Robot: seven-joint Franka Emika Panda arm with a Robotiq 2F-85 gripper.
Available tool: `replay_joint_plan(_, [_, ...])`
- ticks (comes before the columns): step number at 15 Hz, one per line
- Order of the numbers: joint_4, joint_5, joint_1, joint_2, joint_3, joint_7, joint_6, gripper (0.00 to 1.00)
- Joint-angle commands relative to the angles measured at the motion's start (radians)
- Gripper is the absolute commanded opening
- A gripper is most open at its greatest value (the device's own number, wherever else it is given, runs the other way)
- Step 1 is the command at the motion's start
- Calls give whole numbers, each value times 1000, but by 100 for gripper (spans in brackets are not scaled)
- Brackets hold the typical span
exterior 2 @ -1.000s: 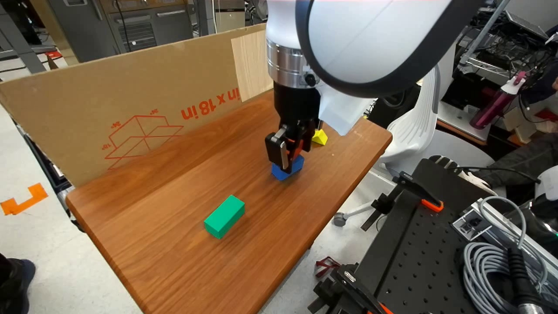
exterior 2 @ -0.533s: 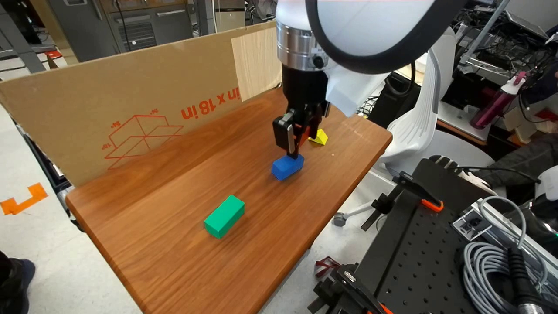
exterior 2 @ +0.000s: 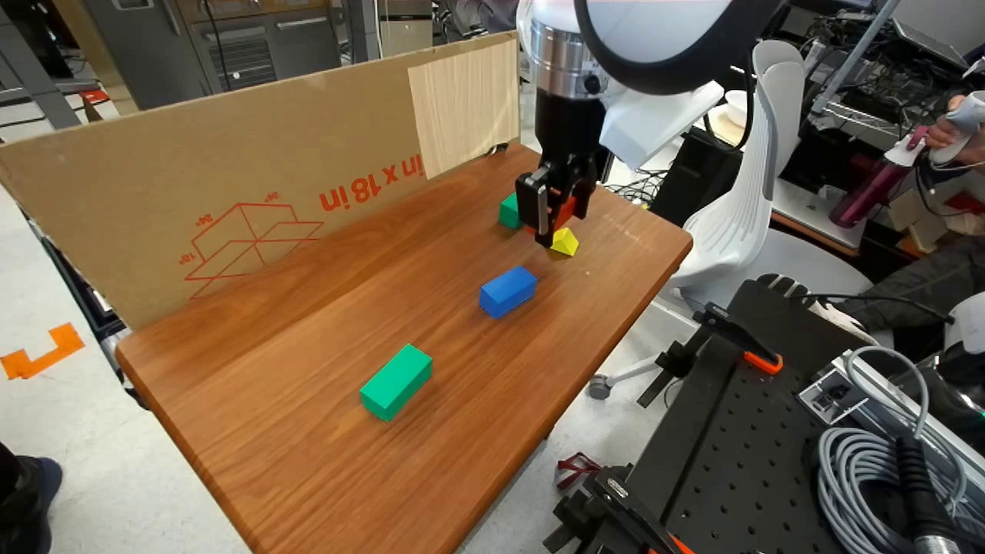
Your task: Put the orange block on top of the green block on the right
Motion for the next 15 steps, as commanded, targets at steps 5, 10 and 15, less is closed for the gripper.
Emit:
replay_joint_plan(5, [137, 76, -52, 100, 23, -77, -26, 42])
replay_joint_plan(10, [173, 179, -102, 113, 52, -162, -34, 42])
replay_joint_plan(15, [208, 181, -113, 127, 37, -172, -61, 42])
